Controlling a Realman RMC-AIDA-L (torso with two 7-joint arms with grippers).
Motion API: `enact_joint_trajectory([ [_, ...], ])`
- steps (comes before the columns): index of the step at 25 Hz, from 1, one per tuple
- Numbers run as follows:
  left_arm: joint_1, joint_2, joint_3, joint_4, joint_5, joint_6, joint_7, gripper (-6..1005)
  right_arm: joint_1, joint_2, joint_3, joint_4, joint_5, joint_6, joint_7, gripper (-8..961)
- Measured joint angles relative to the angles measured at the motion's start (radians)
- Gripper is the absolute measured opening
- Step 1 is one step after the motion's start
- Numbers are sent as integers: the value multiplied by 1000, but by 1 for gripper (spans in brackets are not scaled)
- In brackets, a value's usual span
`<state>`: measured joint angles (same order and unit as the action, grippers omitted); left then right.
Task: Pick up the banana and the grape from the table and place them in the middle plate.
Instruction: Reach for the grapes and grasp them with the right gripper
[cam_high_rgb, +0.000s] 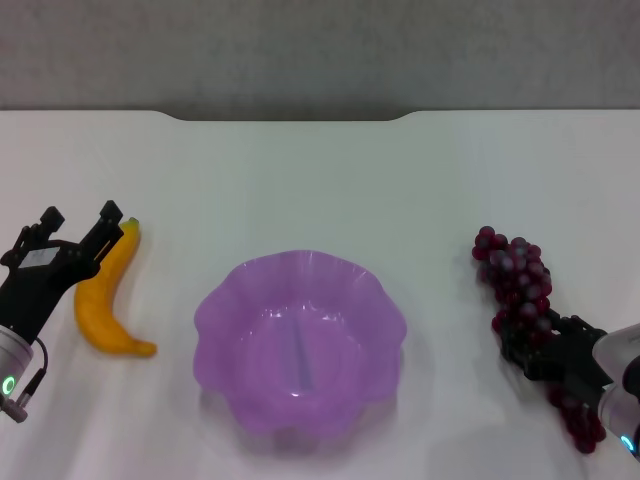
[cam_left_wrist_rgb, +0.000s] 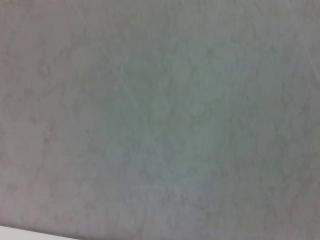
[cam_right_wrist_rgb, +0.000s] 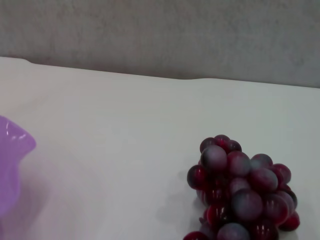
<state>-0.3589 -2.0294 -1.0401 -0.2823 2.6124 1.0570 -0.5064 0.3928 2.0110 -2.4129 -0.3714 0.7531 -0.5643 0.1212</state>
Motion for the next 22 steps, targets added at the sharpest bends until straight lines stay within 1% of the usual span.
enact_joint_trajectory([
  [6, 0, 0, 0, 0, 0, 0, 0, 893, 0, 0, 0, 1, 1, 23, -3, 666],
  [14, -1, 0, 0, 0, 0, 1, 0, 892, 1, 0, 0, 2, 0, 25, 0, 576],
  [22, -2, 0, 0, 0, 0, 2, 0, 892, 1, 0, 0, 2, 0, 27, -1, 569],
])
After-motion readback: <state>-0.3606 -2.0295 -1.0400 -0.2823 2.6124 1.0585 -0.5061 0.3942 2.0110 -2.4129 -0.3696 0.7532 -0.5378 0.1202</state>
